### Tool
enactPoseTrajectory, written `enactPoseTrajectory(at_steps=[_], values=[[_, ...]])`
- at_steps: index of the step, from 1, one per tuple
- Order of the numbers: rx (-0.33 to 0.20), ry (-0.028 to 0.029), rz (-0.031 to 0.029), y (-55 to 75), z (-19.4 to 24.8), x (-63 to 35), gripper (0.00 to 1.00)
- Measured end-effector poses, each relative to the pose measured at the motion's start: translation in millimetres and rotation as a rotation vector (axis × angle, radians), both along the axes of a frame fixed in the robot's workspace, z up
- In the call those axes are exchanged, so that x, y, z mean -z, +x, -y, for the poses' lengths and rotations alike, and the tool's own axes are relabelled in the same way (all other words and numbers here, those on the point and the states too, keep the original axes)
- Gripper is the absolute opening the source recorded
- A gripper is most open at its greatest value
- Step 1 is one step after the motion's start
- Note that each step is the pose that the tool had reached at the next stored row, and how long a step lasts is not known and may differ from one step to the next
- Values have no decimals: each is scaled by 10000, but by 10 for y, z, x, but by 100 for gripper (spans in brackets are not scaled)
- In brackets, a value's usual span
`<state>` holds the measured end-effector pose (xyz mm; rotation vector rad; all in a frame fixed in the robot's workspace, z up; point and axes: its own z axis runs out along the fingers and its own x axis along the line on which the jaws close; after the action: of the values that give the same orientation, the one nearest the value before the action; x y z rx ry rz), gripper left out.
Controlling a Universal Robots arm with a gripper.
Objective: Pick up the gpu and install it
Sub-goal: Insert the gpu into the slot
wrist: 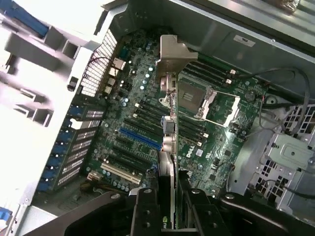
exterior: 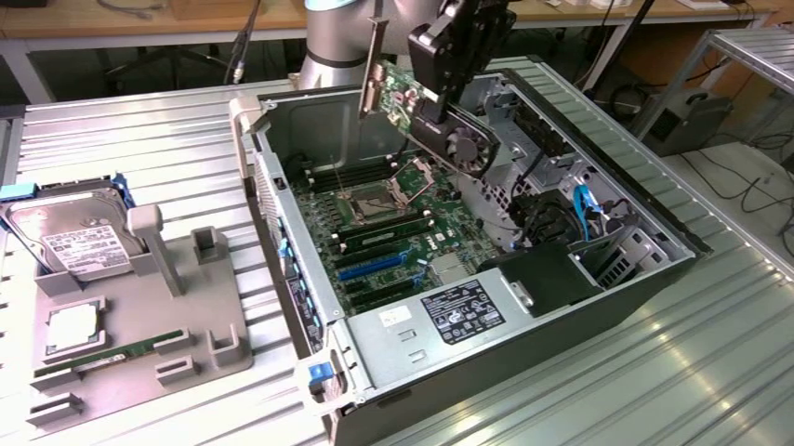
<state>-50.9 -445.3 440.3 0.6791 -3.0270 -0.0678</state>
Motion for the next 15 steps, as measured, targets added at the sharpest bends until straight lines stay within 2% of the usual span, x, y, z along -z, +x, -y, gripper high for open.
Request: enactPoseTrajectory(at_steps=[8, 10, 12, 15], values=[[-1658, -1, 74, 0, 0, 3, 26], [-2257, -2, 111, 0, 0, 4, 26], [-2899, -6, 178, 0, 0, 5, 26], [-3467, -11, 251, 0, 0, 7, 26]])
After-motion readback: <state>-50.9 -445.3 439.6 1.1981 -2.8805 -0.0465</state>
